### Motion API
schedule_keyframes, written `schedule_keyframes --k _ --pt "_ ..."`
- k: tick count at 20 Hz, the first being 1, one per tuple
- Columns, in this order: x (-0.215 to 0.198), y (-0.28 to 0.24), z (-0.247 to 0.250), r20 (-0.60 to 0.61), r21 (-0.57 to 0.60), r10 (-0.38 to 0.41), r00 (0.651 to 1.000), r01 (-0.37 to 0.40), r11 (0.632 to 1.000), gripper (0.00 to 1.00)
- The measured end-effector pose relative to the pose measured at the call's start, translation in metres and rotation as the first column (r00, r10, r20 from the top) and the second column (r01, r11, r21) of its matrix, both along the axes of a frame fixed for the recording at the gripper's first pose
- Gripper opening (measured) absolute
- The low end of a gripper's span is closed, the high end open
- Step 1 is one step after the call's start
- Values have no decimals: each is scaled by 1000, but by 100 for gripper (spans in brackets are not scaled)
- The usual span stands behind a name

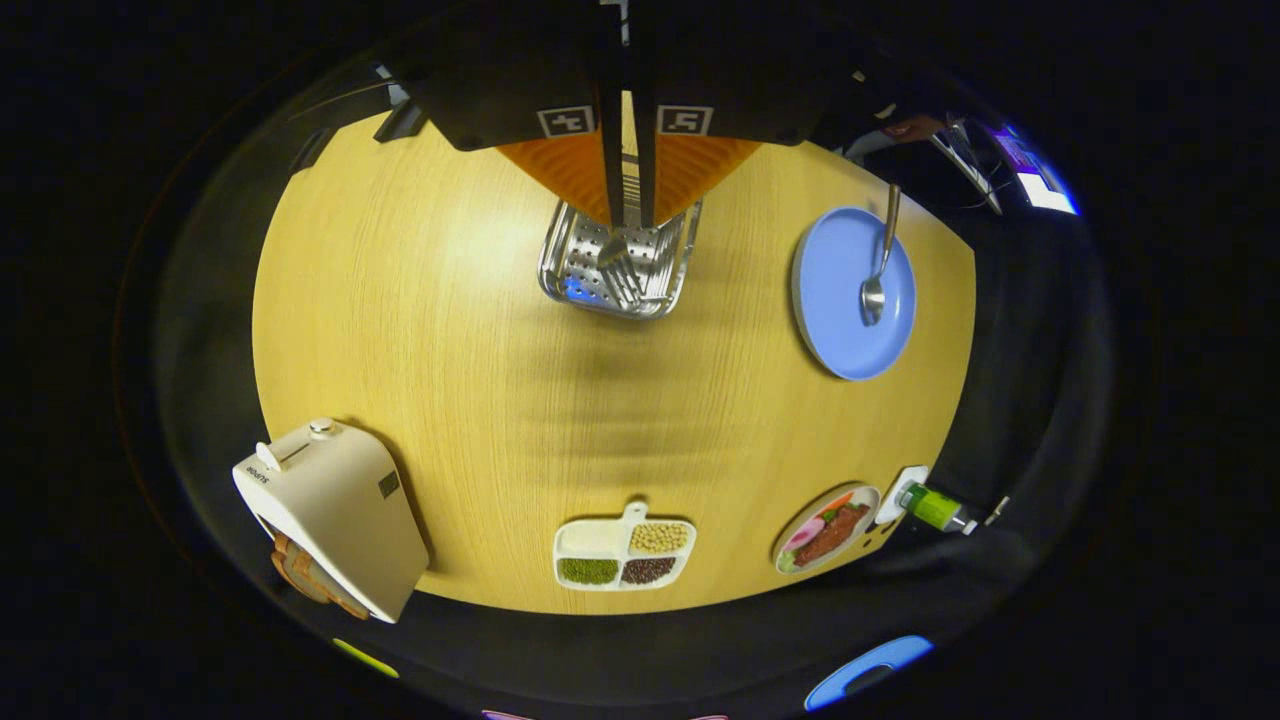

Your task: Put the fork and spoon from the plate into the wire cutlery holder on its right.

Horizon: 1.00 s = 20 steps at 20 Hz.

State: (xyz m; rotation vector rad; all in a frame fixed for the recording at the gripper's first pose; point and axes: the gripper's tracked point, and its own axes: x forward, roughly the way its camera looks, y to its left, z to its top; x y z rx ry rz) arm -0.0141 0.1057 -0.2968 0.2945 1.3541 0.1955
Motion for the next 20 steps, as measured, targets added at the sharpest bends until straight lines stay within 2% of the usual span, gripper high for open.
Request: schedule_keyframes --k 2,3,5,7,10,13,20 --pt "7 20 23 66 36 -11 998 9 999 14" --pt "7 36 33 82 67 -13 997 8 998 22" --pt "3 71 47 95 124 -8 995 -4 992 48" --pt "-7 111 55 84 177 11 996 -26 984 62" --pt "-24 176 57 28 269 11 1000 -18 963 65" --pt "-35 230 47 -27 305 17 999 -8 952 65" --pt "-33 288 -11 -104 231 -22 994 45 972 65"
